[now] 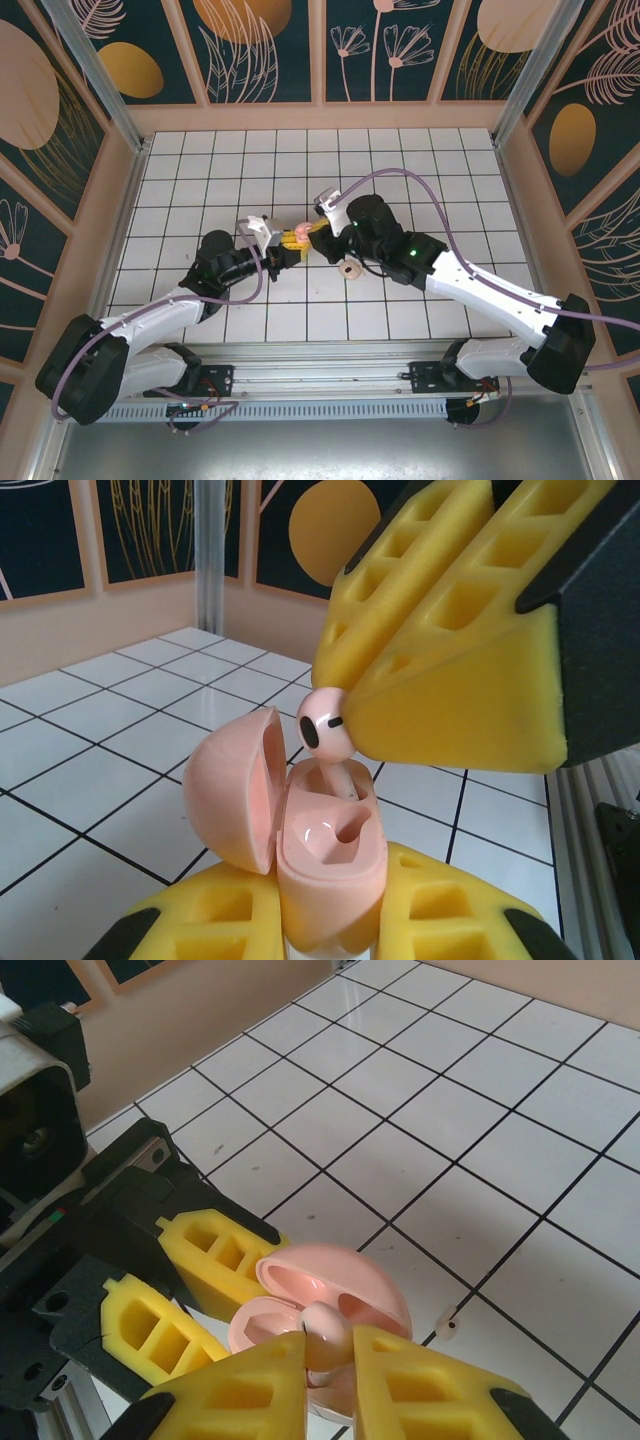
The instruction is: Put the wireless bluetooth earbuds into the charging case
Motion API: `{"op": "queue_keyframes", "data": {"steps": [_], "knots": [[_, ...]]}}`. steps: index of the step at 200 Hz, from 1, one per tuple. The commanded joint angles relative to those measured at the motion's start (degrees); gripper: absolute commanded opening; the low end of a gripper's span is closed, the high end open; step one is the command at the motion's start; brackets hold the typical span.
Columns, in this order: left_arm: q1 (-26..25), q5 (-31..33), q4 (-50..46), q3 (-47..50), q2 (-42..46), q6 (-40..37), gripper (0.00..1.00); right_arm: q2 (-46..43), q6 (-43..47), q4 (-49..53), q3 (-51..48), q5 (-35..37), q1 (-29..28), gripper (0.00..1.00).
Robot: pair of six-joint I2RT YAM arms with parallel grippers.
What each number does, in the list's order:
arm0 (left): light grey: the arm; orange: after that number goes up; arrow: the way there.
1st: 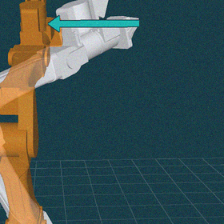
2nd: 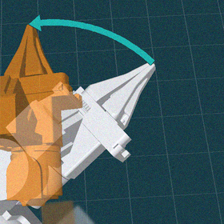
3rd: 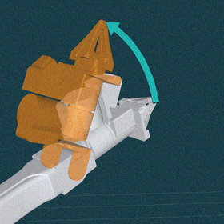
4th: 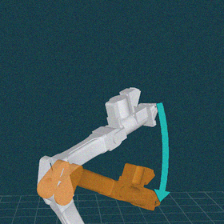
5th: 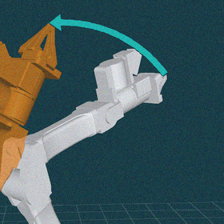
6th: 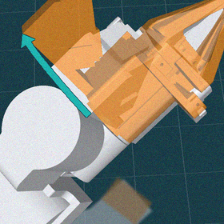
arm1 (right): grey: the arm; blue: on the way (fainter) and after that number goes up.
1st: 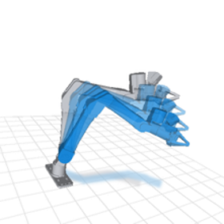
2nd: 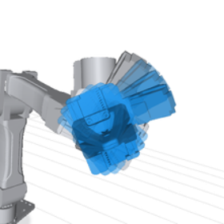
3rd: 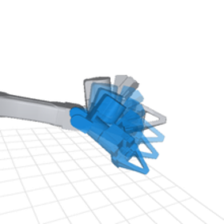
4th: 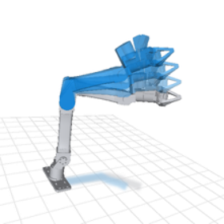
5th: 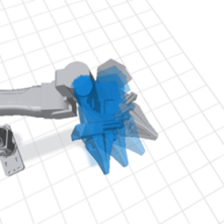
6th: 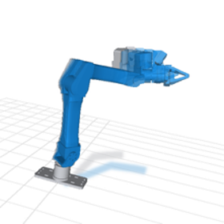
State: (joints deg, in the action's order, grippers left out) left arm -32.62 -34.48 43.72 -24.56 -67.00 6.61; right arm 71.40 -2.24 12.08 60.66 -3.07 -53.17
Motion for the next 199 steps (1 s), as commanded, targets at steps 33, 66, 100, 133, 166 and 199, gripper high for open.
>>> {"op": "queue_keyframes", "data": {"steps": [33,66,100,133,166,199], "knots": [[0.2,-0.1,1.8,-1.3,1.4,-1.4,0.0,0.9,-0.6,2.3,1.7,-0.9,-0.8,0.21],[0.2,-0.2,1.8,-1.4,1.4,-1.4,0.0,0.9,-0.6,2.3,2.0,-1.6,-0.8,0.22],[0.2,-0.2,1.8,-1.3,1.5,-1.5,0.0,0.9,-1.0,2.9,2.0,-1.1,-0.9,0.23],[0.3,-0.3,1.8,-1.5,1.4,-1.6,0.0,0.6,-1.5,3.0,2.0,-0.3,-0.8,0.26],[0.2,-0.3,1.8,-1.3,1.4,-1.7,0.0,0.1,-1.5,2.6,2.2,-0.5,-0.8,0.29],[0.3,-0.3,1.6,-1.4,1.5,-1.8,0.0,-0.8,-2.0,1.6,2.0,-1.9,-0.8,0.33]]}}
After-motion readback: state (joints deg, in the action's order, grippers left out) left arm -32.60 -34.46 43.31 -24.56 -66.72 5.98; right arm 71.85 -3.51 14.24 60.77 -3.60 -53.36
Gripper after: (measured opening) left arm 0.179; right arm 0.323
